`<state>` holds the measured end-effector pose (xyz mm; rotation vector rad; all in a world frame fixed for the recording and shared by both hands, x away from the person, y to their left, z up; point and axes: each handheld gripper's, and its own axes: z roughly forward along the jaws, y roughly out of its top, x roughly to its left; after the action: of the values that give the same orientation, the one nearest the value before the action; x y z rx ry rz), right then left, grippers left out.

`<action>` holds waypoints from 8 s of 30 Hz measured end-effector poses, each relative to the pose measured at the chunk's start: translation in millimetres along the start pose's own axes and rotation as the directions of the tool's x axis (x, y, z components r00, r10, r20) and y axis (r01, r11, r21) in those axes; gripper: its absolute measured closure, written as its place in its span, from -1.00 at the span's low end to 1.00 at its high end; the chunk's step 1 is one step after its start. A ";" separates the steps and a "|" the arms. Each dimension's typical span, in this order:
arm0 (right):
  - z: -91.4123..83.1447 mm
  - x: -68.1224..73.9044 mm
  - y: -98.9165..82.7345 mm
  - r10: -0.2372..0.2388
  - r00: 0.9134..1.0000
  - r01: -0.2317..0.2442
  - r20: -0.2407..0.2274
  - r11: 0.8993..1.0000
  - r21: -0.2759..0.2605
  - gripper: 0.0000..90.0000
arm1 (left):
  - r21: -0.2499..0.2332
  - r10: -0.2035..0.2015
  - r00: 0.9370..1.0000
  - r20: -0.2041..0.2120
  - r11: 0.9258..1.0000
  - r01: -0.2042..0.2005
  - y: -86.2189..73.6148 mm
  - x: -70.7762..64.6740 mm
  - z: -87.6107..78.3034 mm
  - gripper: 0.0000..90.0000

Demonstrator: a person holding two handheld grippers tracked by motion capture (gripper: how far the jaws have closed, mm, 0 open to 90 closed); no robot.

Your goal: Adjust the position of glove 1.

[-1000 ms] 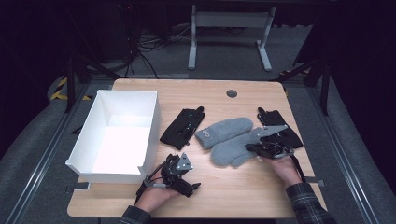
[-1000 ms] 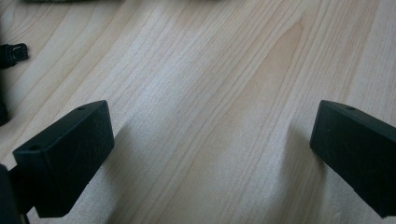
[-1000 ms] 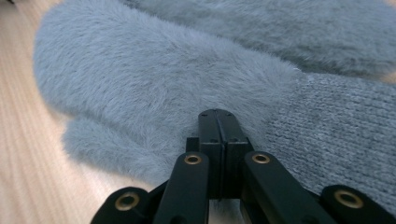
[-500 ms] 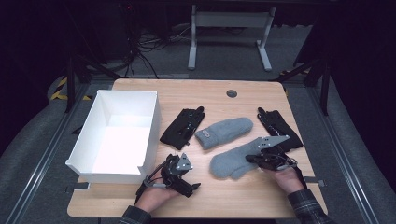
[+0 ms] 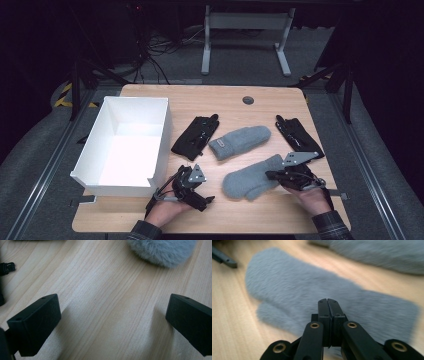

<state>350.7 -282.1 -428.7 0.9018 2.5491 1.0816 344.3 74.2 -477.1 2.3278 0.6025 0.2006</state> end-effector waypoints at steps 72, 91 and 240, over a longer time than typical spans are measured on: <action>42.2 -16.4 35.6 -0.111 0.989 0.115 -0.101 0.993 0.027 1.00 | 0.027 -0.019 0.986 0.168 1.000 0.015 33.7 -17.6 4.9 1.00; 35.5 4.9 14.0 -0.132 0.964 0.161 -0.229 0.981 0.112 1.00 | 0.028 -0.015 0.986 0.165 1.000 0.010 42.4 -26.4 16.3 1.00; 5.0 -13.9 -52.1 0.053 0.990 -0.050 0.129 0.998 -0.031 -0.67 | -0.108 -0.193 0.975 0.109 0.973 0.204 114.8 50.9 -20.7 0.89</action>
<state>340.3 -316.0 -469.7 1.0022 2.4122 1.0332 424.6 37.8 -385.3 2.1338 0.7489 0.0280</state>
